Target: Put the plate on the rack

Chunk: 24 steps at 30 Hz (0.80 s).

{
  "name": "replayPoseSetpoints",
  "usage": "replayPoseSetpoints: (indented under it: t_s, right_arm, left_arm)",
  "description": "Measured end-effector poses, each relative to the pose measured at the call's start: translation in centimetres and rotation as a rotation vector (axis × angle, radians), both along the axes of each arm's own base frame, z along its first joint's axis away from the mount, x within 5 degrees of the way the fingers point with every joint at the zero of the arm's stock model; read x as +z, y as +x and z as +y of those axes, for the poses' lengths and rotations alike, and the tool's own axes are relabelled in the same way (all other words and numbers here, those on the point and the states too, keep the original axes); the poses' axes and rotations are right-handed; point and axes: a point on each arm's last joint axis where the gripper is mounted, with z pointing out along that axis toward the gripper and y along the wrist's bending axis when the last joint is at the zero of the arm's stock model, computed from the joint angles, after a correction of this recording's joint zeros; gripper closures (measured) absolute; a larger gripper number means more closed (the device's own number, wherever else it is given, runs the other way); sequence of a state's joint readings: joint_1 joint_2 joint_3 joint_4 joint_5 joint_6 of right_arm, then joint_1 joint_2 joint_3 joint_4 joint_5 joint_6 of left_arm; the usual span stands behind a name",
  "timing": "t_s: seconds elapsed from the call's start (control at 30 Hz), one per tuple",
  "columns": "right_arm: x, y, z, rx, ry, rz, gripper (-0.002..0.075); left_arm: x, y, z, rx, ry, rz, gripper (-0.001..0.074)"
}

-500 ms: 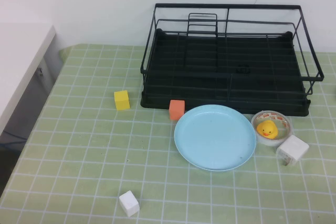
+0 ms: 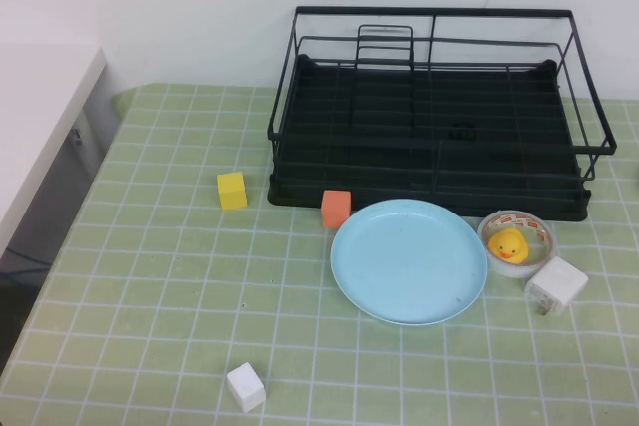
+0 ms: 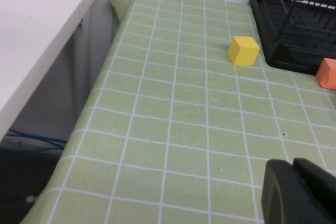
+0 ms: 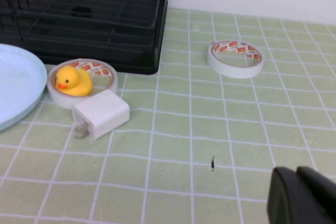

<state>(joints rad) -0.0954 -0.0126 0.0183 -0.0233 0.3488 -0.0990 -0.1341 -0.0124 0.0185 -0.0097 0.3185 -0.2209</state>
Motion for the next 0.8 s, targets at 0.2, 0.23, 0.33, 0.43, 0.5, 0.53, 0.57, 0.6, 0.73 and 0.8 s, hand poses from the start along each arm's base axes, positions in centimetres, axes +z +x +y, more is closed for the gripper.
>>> replayPoseSetpoints:
  t_s: [0.2, 0.23, 0.33, 0.43, 0.5, 0.53, 0.57, 0.6, 0.73, 0.8]
  right_arm:
    - [0.0, 0.0, 0.0, 0.001, 0.010, -0.012, 0.0728]
    - [0.1, 0.0, 0.0, 0.001, 0.011, -0.012, 0.0728]
    - [0.1, 0.1, 0.0, 0.001, 0.013, -0.014, 0.0728]
    - [0.0, 0.1, 0.1, 0.002, 0.022, -0.017, 0.0728]
    - [0.1, 0.1, 0.1, 0.002, 0.022, -0.019, 0.0728]
    - [0.1, 0.1, 0.1, 0.002, 0.029, -0.019, 0.0728]
    - [0.1, 0.1, 0.1, 0.003, 0.032, -0.021, 0.0728]
    - [0.1, 0.1, 0.1, 0.003, 0.037, -0.024, 0.0728]
    - [0.4, 0.2, 0.1, 0.003, 0.042, -0.079, 0.0728]
    - [1.1, 0.4, 0.1, 0.001, 0.037, -0.153, 0.0728]
  left_arm:
    - [0.0, 0.0, -0.1, -0.001, -0.018, 0.001, 0.0736]
    - [0.0, 0.0, -0.1, -0.001, -0.018, 0.001, 0.0736]
    - [0.0, 0.0, -0.1, -0.001, -0.018, 0.001, 0.0736]
    - [0.0, 0.0, -0.1, -0.001, -0.018, 0.001, 0.0736]
    - [0.0, 0.0, -0.1, -0.001, -0.018, 0.001, 0.0736]
    - [0.1, 0.0, -0.1, -0.002, -0.021, -0.006, 0.0736]
    - [0.2, 0.0, -0.1, -0.002, -0.024, -0.012, 0.0736]
    - [0.3, 0.0, -0.1, -0.002, -0.025, -0.022, 0.0736]
    - [1.1, 0.2, -0.1, 0.000, -0.041, -0.128, 0.0736]
    - [2.3, 0.3, -0.1, 0.000, -0.050, -0.257, 0.0736]
